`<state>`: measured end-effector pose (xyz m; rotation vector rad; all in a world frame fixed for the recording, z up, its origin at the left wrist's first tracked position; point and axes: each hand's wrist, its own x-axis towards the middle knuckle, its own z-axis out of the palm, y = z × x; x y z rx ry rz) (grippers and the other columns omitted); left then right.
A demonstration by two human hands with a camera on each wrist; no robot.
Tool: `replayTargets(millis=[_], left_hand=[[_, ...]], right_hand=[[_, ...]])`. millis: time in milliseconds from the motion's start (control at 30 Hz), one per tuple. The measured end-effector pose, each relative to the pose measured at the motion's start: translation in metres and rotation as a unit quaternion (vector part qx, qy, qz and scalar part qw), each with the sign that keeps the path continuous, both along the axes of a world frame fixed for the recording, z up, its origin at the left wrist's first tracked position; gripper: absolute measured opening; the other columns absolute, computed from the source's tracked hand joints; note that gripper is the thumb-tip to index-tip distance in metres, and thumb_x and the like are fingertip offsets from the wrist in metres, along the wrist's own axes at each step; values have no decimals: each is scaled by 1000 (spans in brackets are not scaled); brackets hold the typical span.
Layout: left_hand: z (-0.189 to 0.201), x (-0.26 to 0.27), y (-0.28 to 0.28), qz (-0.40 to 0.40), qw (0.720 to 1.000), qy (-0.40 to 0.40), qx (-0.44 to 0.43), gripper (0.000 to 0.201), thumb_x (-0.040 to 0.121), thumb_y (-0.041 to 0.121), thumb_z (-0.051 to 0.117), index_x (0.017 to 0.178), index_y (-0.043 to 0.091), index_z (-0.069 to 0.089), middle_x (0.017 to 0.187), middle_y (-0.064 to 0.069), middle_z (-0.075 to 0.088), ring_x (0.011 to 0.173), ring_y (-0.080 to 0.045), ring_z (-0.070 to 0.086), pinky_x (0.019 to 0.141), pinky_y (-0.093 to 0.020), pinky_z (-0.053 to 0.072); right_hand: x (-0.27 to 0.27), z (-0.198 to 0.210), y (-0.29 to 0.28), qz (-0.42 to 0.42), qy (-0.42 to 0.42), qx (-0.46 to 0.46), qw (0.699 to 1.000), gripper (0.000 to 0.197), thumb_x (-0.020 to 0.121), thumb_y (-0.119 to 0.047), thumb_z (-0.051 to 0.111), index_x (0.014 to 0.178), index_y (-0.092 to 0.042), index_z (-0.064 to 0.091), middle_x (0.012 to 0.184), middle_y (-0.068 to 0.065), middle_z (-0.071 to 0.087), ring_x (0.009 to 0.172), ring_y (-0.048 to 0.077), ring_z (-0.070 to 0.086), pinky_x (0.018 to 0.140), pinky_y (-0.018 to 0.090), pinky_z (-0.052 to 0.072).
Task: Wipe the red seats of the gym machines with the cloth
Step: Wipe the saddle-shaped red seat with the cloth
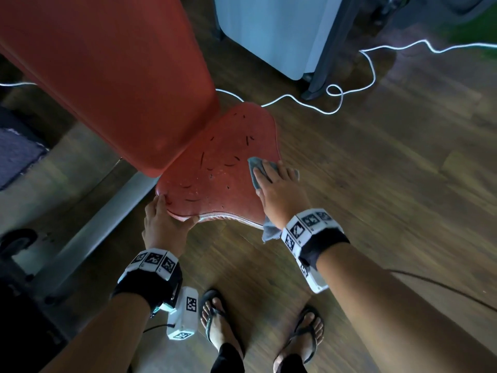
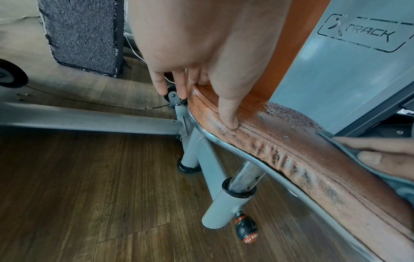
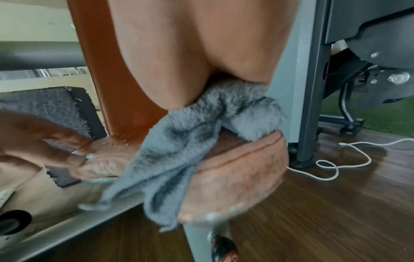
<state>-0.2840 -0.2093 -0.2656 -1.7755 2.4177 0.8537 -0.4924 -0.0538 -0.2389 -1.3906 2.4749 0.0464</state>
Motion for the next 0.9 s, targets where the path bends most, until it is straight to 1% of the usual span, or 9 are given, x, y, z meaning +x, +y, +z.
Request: replayTargets(millis=[67,133,267,367,467,533,667,767,900], left_hand=[[-1,0,-1,-2,1000,0,-3,102,70,51,79,151,23,25,148,-3,33,135,-31,38,108,-56,36],[-1,0,-1,-4,1000,2,-3,102,70,52,79,151,23,25,147,-3,33,134,-31,39,108,-56,36],[-4,2,-2,-4,1000,12,-5,103,69,52,80,151,23,25,147,-3,34,135,-30,38,109,-55,35],[-8,4,-3,-10,1000,25,-5,103,68,50,81,150,21,26,146,-3,34,135,-29,38,110,-54,35],[-10,5,-3,-6,999,37,1,103,68,48,82,150,21,26,146,-3,34,134,-29,39,110,-53,35],[-12,6,-3,-4,999,49,3,103,68,46,83,150,22,26,145,-3,34,133,-29,39,110,-53,35],[-13,7,-3,-1,998,58,-1,103,67,45,83,150,23,27,146,-3,34,133,-29,40,109,-54,37],[-14,6,-3,0,998,61,2,103,67,45,83,150,22,27,147,-3,33,133,-29,40,109,-54,37],[-13,6,-3,7,998,64,9,103,67,44,84,150,22,27,146,-3,32,134,-29,39,110,-51,37]], right_hand=[[17,0,16,-56,3,-38,998,51,101,-33,33,149,-15,31,155,14,27,140,40,26,116,52,19],[35,-3,31,-161,-18,-83,983,51,101,-33,33,149,-15,31,154,19,26,139,42,27,115,53,24],[63,-10,53,-354,-144,-213,899,54,102,-33,38,153,-18,23,158,18,18,139,34,33,105,42,40],[80,-18,58,-372,-139,-292,870,57,101,-31,41,153,-16,22,157,16,21,141,29,31,107,31,34],[91,-22,57,-382,-152,-308,858,59,101,-31,41,154,-17,18,159,14,17,144,26,26,106,19,24],[88,-23,56,-384,-150,-300,860,59,102,-31,41,154,-18,18,159,15,18,142,28,30,105,23,29],[63,-22,59,-368,-148,-281,874,57,102,-32,40,153,-18,20,151,15,34,129,30,48,98,34,44],[61,-21,61,-378,-153,-280,869,57,102,-32,40,154,-20,19,148,12,39,125,27,50,94,30,42],[89,-19,55,-393,-158,-286,860,62,102,-32,40,154,-18,11,154,13,31,130,27,47,96,24,40]])
